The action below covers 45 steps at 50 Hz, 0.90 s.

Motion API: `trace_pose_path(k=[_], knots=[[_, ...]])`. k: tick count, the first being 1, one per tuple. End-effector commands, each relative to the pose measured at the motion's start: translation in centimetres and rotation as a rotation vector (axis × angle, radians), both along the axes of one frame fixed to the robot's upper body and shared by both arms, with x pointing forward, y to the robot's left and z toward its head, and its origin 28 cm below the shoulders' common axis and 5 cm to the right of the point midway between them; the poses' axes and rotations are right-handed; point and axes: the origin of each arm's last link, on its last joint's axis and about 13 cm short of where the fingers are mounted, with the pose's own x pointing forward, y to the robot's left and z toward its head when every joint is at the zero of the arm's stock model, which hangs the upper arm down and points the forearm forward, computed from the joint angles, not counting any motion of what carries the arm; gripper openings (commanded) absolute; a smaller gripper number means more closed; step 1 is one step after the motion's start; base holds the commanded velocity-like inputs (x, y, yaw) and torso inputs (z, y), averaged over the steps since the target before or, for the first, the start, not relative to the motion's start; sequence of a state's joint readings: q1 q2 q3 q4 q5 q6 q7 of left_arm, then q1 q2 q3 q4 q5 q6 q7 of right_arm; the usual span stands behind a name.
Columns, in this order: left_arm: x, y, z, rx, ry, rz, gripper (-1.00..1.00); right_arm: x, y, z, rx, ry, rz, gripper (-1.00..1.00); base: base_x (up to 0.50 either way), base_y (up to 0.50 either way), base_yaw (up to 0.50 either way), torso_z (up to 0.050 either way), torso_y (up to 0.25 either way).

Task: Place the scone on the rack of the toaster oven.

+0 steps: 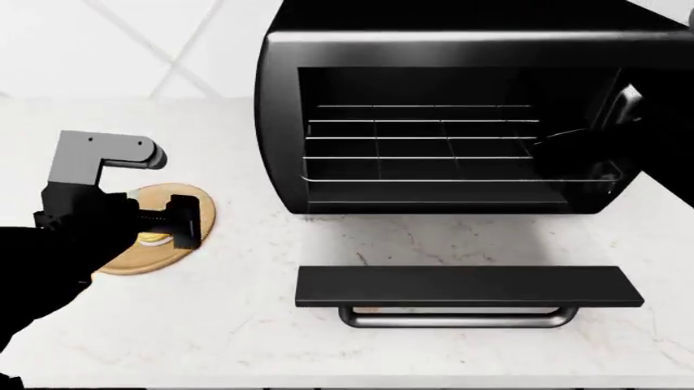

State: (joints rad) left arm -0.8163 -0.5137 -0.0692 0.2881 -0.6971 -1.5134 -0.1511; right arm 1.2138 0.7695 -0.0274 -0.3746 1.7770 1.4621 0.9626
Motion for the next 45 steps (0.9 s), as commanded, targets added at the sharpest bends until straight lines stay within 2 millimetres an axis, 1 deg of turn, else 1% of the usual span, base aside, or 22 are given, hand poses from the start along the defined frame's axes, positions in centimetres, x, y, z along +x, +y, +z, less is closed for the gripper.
trace_pose_path(k=[1, 5, 21, 31, 40, 45], knots=[[-0.7, 0.4, -1.3, -0.019, 0.063, -0.01, 1.0, -0.2, -0.2, 0.0, 0.013, -0.006, -0.002, 1.0, 0.0, 0.0, 0.0, 0.0, 0.0], [-0.8, 0.3, -1.7, -0.016, 0.079, -0.021, 1.0, -0.1, -0.2, 0.1, 0.012, -0.006, -0.001, 1.0, 0.0, 0.0, 0.0, 0.0, 0.0], [-0.2, 0.6, -2.8, 0.002, 0.11, -0.006, 1.0, -0.3, -0.4, -0.4, 0.013, 0.004, -0.002, 1.0, 0.0, 0.0, 0.0, 0.0, 0.0], [0.6, 1.0, -1.8, 0.029, 0.068, 0.046, 1.0, -0.3, -0.4, -0.4, 0.013, 0.005, 0.002, 1.0, 0.0, 0.0, 0.0, 0.0, 0.0], [1.2, 1.0, -2.5, 0.036, 0.086, 0.051, 1.0, -0.1, -0.3, -0.6, 0.013, 0.011, 0.005, 1.0, 0.0, 0.0, 0.0, 0.0, 0.0], [1.3, 1.0, -3.7, 0.046, 0.115, 0.049, 1.0, -0.2, -0.3, -0.6, 0.013, 0.012, 0.003, 1.0, 0.0, 0.0, 0.0, 0.0, 0.0]])
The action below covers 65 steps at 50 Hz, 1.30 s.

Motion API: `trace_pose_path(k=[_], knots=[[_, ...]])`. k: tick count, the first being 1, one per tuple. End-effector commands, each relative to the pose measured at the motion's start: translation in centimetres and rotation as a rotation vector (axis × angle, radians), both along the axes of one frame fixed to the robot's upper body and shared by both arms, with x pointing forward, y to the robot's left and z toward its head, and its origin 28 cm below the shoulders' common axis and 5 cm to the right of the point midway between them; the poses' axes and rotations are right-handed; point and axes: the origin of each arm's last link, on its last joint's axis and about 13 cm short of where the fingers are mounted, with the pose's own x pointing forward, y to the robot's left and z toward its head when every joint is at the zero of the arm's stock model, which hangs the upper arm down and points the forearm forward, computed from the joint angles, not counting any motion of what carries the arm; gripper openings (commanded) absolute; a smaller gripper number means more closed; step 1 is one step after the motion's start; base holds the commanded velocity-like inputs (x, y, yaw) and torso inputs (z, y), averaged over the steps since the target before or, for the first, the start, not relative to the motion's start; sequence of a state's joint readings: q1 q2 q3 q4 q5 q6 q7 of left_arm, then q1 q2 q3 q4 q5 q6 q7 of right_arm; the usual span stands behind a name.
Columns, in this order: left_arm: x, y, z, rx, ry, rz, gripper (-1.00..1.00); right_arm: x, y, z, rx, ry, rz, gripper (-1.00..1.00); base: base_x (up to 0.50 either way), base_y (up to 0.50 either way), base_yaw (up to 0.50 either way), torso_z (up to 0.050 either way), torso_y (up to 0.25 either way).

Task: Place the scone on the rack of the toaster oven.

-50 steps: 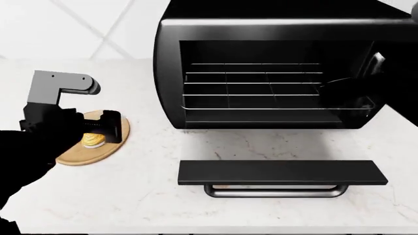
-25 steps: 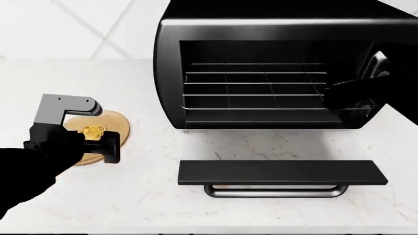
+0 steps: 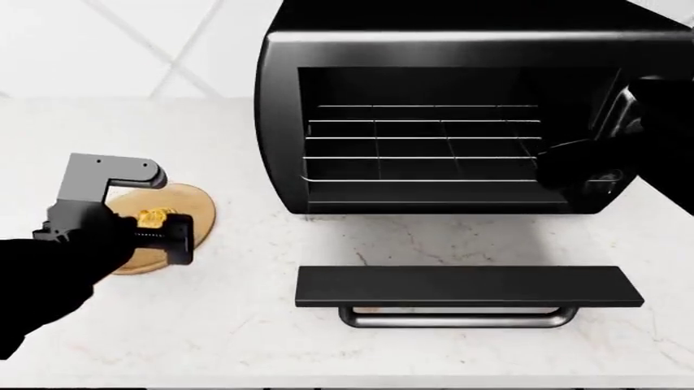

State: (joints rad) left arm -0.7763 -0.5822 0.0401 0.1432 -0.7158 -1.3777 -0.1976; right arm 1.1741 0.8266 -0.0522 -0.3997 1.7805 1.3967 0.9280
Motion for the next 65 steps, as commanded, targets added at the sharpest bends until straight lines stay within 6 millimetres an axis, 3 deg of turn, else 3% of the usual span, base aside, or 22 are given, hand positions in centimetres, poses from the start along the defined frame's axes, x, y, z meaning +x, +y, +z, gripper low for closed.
trace_pose_path(k=[1, 9, 20, 21, 33, 43, 52, 58, 65], knots=[[0.4, -0.2, -1.3, 0.002, 0.033, -0.014, 1.0, 0.2, 0.1, -0.1, 0.007, -0.002, 0.003, 1.0, 0.0, 0.0, 0.0, 0.0, 0.0], [0.4, -0.1, -2.6, 0.025, 0.072, -0.024, 1.0, 0.3, 0.1, 0.1, 0.001, 0.0, 0.0, 1.0, 0.0, 0.0, 0.0, 0.0, 0.0], [0.7, -0.4, -2.3, 0.027, 0.051, -0.026, 1.0, -0.6, -0.2, 0.3, 0.004, -0.009, -0.011, 1.0, 0.0, 0.0, 0.0, 0.0, 0.0], [0.7, -0.4, -2.2, 0.029, 0.047, -0.023, -1.0, -0.6, -0.3, 0.3, 0.004, -0.009, -0.011, 1.0, 0.0, 0.0, 0.0, 0.0, 0.0], [0.3, -0.4, -0.8, 0.015, -0.007, -0.01, -1.0, -0.6, -0.3, 0.2, 0.003, -0.006, -0.014, 1.0, 0.0, 0.0, 0.0, 0.0, 0.0], [-1.1, -0.5, 2.3, 0.064, -0.106, -0.039, -1.0, -0.7, -0.2, 0.4, 0.001, -0.004, -0.015, 1.0, 0.0, 0.0, 0.0, 0.0, 0.0], [-4.2, -1.6, 6.5, 0.046, -0.136, -0.183, -1.0, -0.6, -0.2, 0.3, 0.006, -0.001, -0.014, 1.0, 0.0, 0.0, 0.0, 0.0, 0.0], [-7.6, -2.5, 10.6, 0.007, -0.225, -0.333, -1.0, -0.6, -0.2, 0.2, 0.006, 0.009, -0.012, 1.0, 0.0, 0.0, 0.0, 0.0, 0.0], [-9.9, -3.8, 13.3, -0.088, -0.23, -0.444, -1.0, -0.5, -0.2, 0.6, 0.001, 0.005, -0.008, 1.0, 0.0, 0.0, 0.0, 0.0, 0.0]])
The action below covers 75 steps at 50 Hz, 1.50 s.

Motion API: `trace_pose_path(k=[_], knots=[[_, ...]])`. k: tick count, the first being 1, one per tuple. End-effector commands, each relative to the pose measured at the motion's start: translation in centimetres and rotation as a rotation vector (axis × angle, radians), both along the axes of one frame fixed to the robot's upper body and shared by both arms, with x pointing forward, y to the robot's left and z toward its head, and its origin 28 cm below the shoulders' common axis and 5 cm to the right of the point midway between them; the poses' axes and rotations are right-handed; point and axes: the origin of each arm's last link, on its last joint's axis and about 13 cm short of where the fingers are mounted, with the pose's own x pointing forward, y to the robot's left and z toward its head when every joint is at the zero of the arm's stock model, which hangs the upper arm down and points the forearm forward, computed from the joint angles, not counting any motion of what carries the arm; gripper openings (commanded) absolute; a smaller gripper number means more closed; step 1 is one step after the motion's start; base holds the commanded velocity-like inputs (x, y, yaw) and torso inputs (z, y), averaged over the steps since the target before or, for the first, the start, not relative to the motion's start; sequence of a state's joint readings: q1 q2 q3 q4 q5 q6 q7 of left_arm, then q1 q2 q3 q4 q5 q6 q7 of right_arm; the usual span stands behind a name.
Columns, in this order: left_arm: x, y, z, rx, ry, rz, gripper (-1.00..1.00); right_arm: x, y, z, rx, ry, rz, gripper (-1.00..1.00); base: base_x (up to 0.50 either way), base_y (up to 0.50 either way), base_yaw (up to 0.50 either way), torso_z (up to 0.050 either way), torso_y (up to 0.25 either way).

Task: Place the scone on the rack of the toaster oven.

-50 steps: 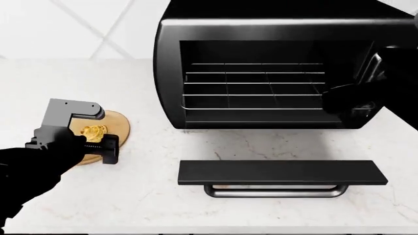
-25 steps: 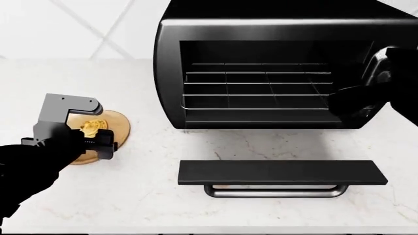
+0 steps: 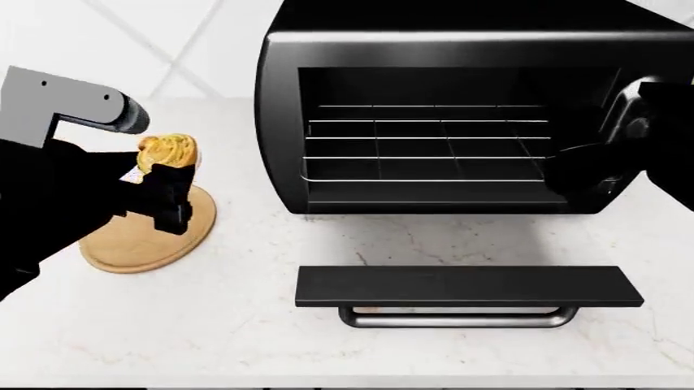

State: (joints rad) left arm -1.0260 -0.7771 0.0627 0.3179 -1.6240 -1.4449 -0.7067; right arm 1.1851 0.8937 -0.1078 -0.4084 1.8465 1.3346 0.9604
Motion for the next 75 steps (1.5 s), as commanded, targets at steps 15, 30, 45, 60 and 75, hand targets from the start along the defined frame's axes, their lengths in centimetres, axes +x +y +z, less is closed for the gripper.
trace_pose_path(k=[15, 30, 45, 60, 75], knots=[[-7.0, -5.0, 8.3, -0.095, -0.065, -0.454, -1.0, 0.7, 0.5, 0.8, 0.004, -0.033, 0.007, 1.0, 0.0, 0.0, 0.0, 0.0, 0.0], [-4.1, -7.4, 8.2, -0.098, -0.014, -0.494, -1.0, 0.3, 0.4, 0.7, -0.005, -0.032, 0.001, 1.0, 0.0, 0.0, 0.0, 0.0, 0.0], [-1.5, -10.7, 8.2, -0.092, 0.044, -0.513, -1.0, -0.4, 0.4, 0.8, -0.003, -0.047, 0.002, 1.0, 0.0, 0.0, 0.0, 0.0, 0.0], [0.0, -12.3, 8.5, -0.021, 0.079, -0.476, -1.0, -0.4, 0.3, 0.5, -0.004, -0.033, 0.011, 1.0, 0.0, 0.0, 0.0, 0.0, 0.0], [2.9, -12.6, 8.1, -0.036, 0.095, -0.423, -1.0, -0.4, 0.3, 0.2, -0.009, -0.022, 0.019, 1.0, 0.0, 0.0, 0.0, 0.0, 0.0]])
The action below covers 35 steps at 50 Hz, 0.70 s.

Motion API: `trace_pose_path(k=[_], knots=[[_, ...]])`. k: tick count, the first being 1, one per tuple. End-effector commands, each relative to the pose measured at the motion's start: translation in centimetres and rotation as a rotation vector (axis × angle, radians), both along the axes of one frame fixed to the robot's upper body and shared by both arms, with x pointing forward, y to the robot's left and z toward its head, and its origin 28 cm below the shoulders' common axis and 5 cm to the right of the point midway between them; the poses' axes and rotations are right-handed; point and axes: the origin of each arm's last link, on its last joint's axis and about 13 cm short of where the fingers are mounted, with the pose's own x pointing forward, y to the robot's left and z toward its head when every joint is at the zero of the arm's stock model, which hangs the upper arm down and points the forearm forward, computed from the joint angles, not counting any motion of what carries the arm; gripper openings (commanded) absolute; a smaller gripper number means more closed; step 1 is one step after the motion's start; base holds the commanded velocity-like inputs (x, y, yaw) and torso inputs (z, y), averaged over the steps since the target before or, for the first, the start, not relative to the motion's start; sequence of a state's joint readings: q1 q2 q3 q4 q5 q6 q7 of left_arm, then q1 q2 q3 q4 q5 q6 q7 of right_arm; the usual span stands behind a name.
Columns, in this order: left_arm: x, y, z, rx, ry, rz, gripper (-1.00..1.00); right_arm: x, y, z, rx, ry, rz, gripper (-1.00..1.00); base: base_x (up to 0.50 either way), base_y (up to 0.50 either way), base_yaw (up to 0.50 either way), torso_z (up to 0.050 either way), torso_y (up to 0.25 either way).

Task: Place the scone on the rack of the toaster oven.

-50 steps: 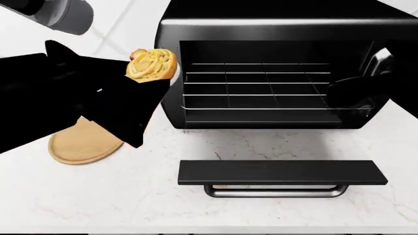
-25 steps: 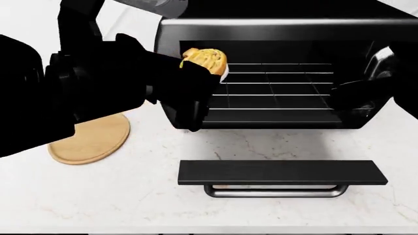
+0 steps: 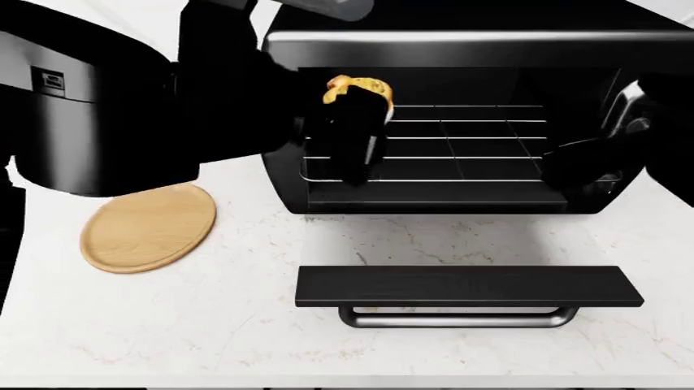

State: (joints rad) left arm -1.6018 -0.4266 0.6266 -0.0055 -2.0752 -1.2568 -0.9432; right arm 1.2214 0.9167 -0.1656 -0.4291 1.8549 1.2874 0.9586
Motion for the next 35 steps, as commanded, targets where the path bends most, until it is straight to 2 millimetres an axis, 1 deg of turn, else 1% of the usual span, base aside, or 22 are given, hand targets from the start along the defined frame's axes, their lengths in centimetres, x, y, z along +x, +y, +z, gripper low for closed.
trace_pose_path(k=[1, 5, 11, 20, 27, 35], knots=[[1.5, -0.7, -0.3, -0.004, 0.032, -0.007, -1.0, -0.3, -0.2, -0.1, 0.004, -0.003, 0.009, 1.0, 0.0, 0.0, 0.0, 0.0, 0.0], [2.1, -1.0, -0.5, 0.01, 0.028, -0.003, -1.0, -1.3, -0.7, 0.1, 0.012, -0.016, 0.006, 1.0, 0.0, 0.0, 0.0, 0.0, 0.0], [2.9, -1.3, -1.4, 0.034, 0.051, -0.005, -1.0, -1.9, -0.8, -0.1, 0.006, -0.008, 0.007, 1.0, 0.0, 0.0, 0.0, 0.0, 0.0], [2.7, -1.6, -2.3, 0.079, 0.058, -0.025, -1.0, -0.8, -0.4, -0.5, -0.004, 0.008, 0.009, 1.0, 0.0, 0.0, 0.0, 0.0, 0.0], [2.4, -1.7, -2.5, 0.097, 0.065, -0.038, -1.0, -0.7, -0.4, -0.4, -0.003, 0.009, 0.007, 1.0, 0.0, 0.0, 0.0, 0.0, 0.0], [2.6, -1.7, -2.0, 0.084, 0.065, -0.029, -1.0, -1.0, -0.7, -0.5, -0.002, 0.007, 0.004, 1.0, 0.0, 0.0, 0.0, 0.0, 0.0]])
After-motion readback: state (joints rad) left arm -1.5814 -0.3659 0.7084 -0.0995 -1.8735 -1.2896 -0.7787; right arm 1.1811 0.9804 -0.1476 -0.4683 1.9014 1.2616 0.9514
